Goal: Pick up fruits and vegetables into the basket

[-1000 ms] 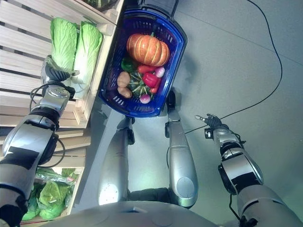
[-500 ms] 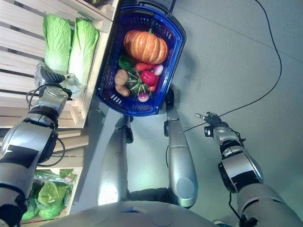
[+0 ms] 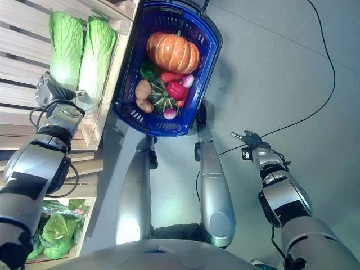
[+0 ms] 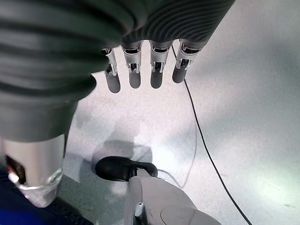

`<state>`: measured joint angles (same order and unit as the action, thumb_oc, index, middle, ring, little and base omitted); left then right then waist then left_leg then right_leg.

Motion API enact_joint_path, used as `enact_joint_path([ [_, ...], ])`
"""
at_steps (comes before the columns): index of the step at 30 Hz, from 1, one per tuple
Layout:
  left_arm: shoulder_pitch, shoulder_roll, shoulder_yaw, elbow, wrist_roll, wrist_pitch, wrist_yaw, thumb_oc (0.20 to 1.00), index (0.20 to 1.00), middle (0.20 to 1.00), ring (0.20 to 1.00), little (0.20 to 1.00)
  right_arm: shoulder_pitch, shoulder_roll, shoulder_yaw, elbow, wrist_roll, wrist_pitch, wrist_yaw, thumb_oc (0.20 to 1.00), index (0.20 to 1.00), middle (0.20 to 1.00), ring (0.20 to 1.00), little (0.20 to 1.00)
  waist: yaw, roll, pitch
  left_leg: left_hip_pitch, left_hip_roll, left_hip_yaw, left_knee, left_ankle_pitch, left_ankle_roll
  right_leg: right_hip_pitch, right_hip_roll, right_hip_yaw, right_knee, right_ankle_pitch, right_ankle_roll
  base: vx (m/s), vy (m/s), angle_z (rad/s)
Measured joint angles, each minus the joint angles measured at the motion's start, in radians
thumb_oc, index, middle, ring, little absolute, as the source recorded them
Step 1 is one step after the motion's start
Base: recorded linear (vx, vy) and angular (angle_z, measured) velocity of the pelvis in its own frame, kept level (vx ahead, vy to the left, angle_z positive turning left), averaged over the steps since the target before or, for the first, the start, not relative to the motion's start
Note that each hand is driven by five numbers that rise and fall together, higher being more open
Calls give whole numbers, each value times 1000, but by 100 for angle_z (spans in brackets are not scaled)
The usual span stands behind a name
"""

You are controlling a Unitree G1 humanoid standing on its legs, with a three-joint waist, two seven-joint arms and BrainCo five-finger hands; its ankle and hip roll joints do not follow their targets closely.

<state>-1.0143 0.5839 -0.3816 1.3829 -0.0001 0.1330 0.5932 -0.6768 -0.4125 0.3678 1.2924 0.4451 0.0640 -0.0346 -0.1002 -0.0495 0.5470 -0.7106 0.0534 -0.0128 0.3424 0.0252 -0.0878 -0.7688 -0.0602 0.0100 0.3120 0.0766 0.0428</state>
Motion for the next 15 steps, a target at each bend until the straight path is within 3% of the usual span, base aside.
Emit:
enact_joint_path([
  [4, -7, 1, 0, 0, 0, 0, 10, 1000, 1000, 1000, 1000, 1000, 0, -1, 0, 0, 6, 0, 0, 1000, 1000, 1000, 1000, 1000, 5, -9, -6, -11, 0, -1, 2, -2, -4, -15, 1, 1, 5, 0, 0, 0, 0, 0],
  [5, -7, 1, -2, 0, 0, 0, 10, 944, 944, 944, 944, 944, 0, -1, 0, 0, 6, -1, 0, 1000, 1000, 1000, 1000, 1000, 5, -9, -6, -13, 0, -3, 2, -3, -4, -16, 1, 1, 5, 0, 0, 0, 0, 0],
  [6, -8, 2, -3, 0, 0, 0, 10, 658, 658, 658, 658, 658, 0, -1, 0, 0, 6, -1, 0, 1000, 1000, 1000, 1000, 1000, 5, -11, -8, -17, 0, -3, 2, -3, -5, -20, 1, 1, 6, 0, 0, -2, 14, -3],
  [7, -8, 2, -5, -1, 0, 0, 11, 467, 467, 467, 467, 467, 1, -1, 0, 0, 6, 0, 0, 1000, 1000, 1000, 1000, 1000, 9, -15, -13, -21, -1, -2, 2, -3, -5, -28, 1, 4, 9, 0, 0, -2, 10, -5],
  [8, -9, 1, -7, -2, 0, -2, 10, 200, 200, 200, 200, 200, 0, -2, 0, 0, 6, 0, 0, 1000, 1000, 1000, 1000, 1000, 13, -16, -14, -21, -1, -3, 2, -3, -6, -31, 2, 4, 13, 0, 0, -2, 7, -4],
  [15, -27, 36, -46, -3, 2, -5, -14, 200, 200, 200, 200, 200, 2, -2, 0, 0, 6, -2, 0, 1000, 1000, 1000, 1000, 1000, 14, -28, -21, -40, -4, -14, 4, 2, -9, -48, 2, 0, 19, 0, 0, -1, 2, 2],
])
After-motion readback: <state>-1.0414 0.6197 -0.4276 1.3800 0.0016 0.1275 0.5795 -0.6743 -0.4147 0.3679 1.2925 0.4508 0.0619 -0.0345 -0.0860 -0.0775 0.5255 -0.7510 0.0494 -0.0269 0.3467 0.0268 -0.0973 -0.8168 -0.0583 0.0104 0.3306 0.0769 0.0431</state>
